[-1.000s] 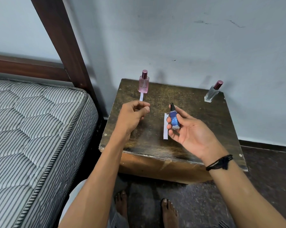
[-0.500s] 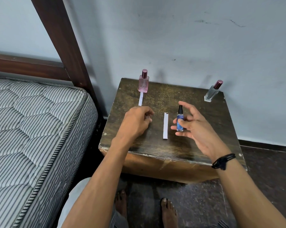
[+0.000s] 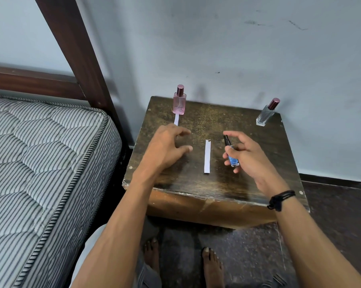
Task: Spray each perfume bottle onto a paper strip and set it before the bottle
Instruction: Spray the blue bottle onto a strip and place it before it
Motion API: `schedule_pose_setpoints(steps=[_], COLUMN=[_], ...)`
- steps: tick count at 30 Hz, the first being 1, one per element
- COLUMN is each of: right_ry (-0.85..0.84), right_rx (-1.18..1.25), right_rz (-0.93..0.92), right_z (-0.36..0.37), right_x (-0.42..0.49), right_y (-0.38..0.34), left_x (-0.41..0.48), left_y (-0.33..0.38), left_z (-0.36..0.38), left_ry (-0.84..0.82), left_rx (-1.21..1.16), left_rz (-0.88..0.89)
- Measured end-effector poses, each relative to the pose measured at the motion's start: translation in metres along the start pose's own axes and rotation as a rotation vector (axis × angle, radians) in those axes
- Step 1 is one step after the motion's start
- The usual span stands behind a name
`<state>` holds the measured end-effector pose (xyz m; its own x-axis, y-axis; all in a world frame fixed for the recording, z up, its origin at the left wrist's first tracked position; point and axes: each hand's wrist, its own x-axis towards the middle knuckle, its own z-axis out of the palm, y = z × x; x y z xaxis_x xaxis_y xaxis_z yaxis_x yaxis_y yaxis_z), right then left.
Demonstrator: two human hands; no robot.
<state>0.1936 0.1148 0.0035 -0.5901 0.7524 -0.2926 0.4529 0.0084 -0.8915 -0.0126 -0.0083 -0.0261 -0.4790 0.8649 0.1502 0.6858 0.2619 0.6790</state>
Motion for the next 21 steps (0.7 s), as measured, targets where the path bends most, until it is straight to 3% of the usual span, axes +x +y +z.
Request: schedule_pose_setpoints(steps=[3, 5, 8, 13, 21], right_ry=[-0.027, -0.032, -0.014, -0.024, -0.040], right_rx=[-0.065, -0.079, -0.080, -0.119, -0.293], right_rz=[0.012, 0.007, -0.002, 0.024, -0.124], right_z=[0.000, 0.001, 0.003, 0.001, 0.005], right_x=[0.001, 0.003, 0.005, 0.007, 0.009], right_y=[0.002, 0.002, 0.002, 0.006, 0.012], left_x=[-0.004, -0.014, -0.033, -0.037, -0.036], left_y=[0.012, 0.033, 0.063, 0.066, 0.060], left_z=[-0.007, -0.004, 0.018, 0.041, 0.046], left_ry=[0.355, 0.442, 0.259, -0.075, -0.236], left_rx=[0.010, 0.011, 0.065, 0.273, 0.114], left_rz=[0.010, 0.023, 0.063, -0.193, -0.316])
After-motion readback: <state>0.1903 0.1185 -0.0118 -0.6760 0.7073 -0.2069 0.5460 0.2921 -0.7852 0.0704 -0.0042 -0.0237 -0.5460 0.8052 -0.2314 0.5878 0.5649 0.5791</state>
